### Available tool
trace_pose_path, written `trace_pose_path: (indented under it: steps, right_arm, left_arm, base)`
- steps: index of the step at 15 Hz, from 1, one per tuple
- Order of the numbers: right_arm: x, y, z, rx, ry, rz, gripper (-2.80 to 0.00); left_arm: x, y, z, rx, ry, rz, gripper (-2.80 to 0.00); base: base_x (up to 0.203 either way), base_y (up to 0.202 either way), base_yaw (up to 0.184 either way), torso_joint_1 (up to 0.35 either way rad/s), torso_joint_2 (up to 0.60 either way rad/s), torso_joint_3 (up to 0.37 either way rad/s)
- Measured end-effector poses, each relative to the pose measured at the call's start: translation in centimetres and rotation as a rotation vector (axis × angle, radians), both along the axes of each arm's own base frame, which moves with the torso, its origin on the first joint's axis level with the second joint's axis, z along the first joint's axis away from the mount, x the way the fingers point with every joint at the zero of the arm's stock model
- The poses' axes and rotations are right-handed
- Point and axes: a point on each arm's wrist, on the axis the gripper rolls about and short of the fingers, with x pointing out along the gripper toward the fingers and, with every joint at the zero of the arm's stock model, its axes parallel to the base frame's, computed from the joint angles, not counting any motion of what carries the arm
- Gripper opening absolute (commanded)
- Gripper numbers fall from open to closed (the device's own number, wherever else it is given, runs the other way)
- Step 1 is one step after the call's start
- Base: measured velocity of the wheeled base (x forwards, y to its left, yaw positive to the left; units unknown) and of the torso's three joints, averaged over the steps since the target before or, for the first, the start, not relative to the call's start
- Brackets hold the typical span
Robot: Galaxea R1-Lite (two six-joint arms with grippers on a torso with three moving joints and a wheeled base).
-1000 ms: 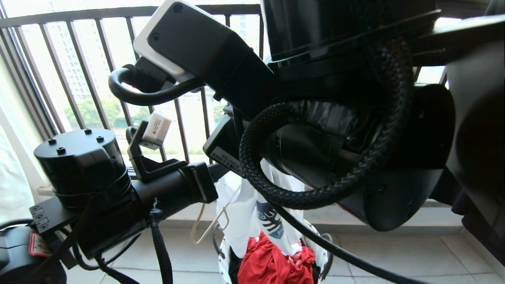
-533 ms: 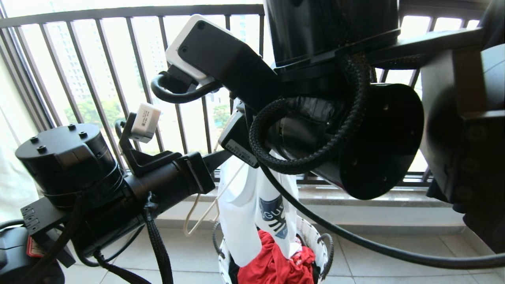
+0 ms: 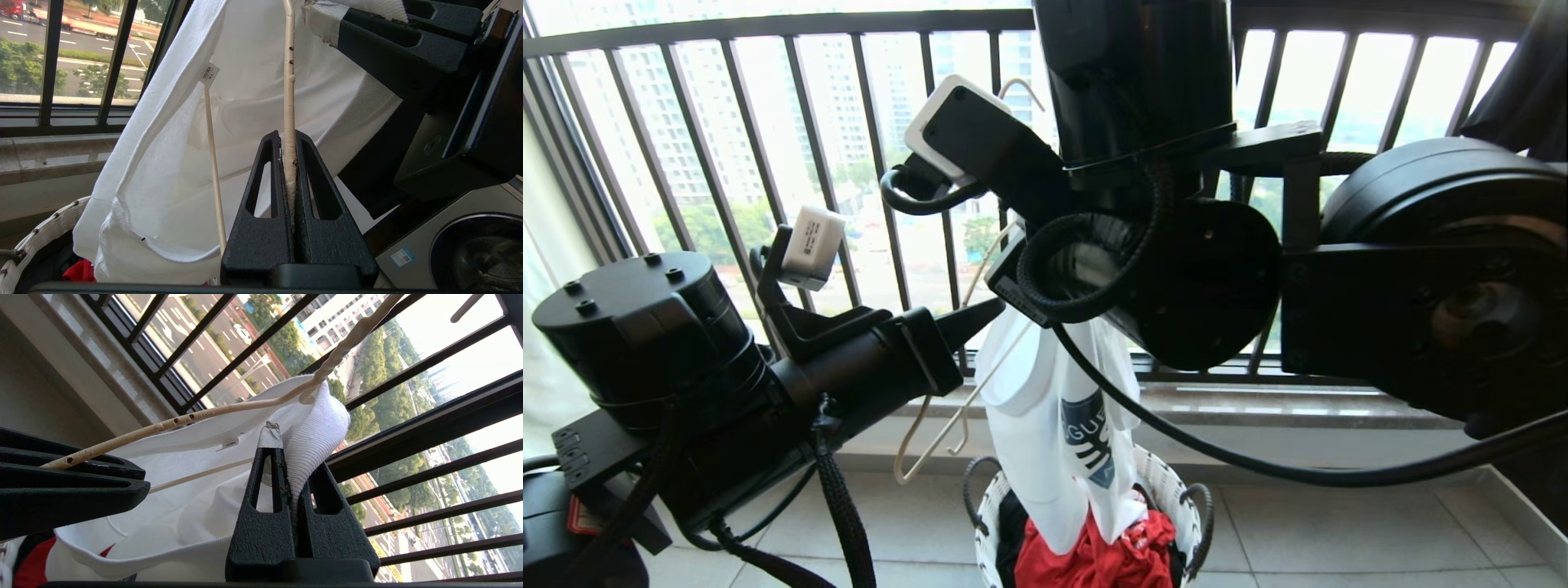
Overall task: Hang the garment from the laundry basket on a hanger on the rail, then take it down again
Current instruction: Hang the clothes on the clothes rack
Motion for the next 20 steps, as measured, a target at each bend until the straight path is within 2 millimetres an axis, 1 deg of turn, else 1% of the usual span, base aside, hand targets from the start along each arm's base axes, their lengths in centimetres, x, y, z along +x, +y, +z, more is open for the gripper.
trace_pose_path:
  steps: [4,5,8,12,14,16,17,20]
  right_arm:
    - [1.2,0.5,-0.6,-0.011,-0.002,-0.019,-2.8]
    - [1.3,0.5,-0.7,-0.018,-0.003,-0.021,0.0]
    - [1.4,0.4,-0.8,-0.026,0.001,-0.023,0.0]
    - [1.0,-0.3,-0.9,-0.039,0.006,-0.042,0.0]
    - [0.6,-0.9,-0.7,-0.039,0.004,-0.052,0.0]
    - [-0.1,-2.0,-0.2,-0.035,0.003,-0.058,0.0]
    - [-0.5,-2.6,-0.1,-0.035,0.005,-0.061,-2.8]
    - [-1.0,-4.8,0.0,-0.026,0.016,-0.084,-2.8]
  left_arm:
    - [0.0,0.0,0.0,-0.001,-0.001,0.0,-2.8]
    - [0.0,0.0,0.0,-0.001,0.0,0.0,-2.8]
    - [0.0,0.2,0.2,-0.005,-0.004,0.006,-2.8]
    - [0.4,1.0,0.6,-0.017,-0.016,0.04,-2.8]
    - [0.6,1.5,1.1,-0.041,-0.019,0.059,-2.8]
    - [0.8,2.1,1.5,-0.056,-0.026,0.082,-2.8]
    - [0.9,2.4,1.7,-0.06,-0.032,0.091,-2.8]
    - [0.6,2.9,2.4,-0.083,-0.047,0.087,-2.8]
  base:
    - [0.0,0.0,0.0,0.0,0.0,0.0]
    - [0.0,0.0,0.0,0.0,0.0,0.0]
    - [0.0,0.0,0.0,0.0,0.0,0.0]
    - [0.0,0.0,0.0,0.0,0.0,0.0]
    - [0.0,0.0,0.0,0.0,0.0,0.0]
    - [0.0,0.0,0.0,0.0,0.0,0.0]
    - [0.0,0.0,0.0,0.0,0.0,0.0]
    - [0.0,0.0,0.0,0.0,0.0,0.0]
